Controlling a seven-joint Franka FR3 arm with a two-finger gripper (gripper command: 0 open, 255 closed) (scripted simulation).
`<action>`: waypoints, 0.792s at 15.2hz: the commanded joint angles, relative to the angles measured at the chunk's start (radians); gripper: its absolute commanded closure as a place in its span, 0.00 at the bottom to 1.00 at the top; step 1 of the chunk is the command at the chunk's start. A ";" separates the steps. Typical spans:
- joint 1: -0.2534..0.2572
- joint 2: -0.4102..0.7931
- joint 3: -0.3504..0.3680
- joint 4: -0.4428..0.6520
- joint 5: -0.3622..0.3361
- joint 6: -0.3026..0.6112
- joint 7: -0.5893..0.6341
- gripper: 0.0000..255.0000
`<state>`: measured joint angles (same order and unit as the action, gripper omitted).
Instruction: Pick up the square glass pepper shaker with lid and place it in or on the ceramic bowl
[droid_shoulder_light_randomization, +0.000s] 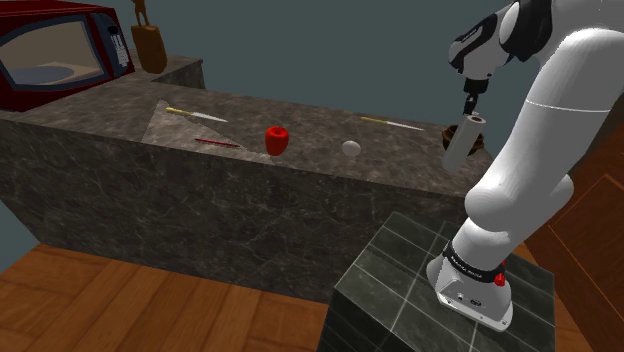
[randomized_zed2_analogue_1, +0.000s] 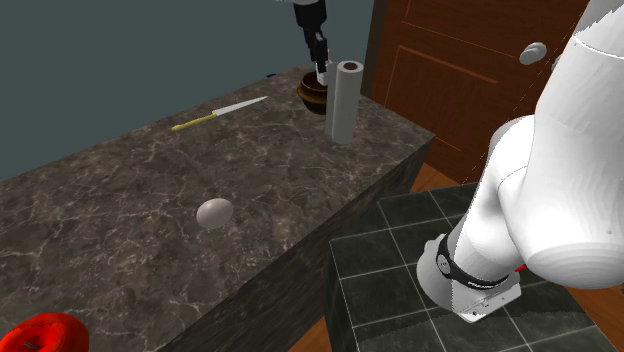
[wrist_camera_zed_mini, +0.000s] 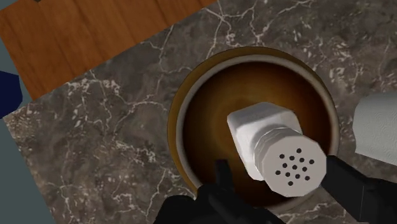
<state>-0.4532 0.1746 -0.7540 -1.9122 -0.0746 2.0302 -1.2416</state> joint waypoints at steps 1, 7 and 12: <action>0.000 0.000 0.000 0.000 0.000 0.000 0.000 0.00; 0.011 -0.022 0.000 0.046 -0.014 -0.064 0.010 0.00; 0.018 -0.037 0.001 0.092 -0.023 -0.123 0.016 0.00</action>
<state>-0.4365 0.1384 -0.7533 -1.8240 -0.0969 1.9128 -1.2274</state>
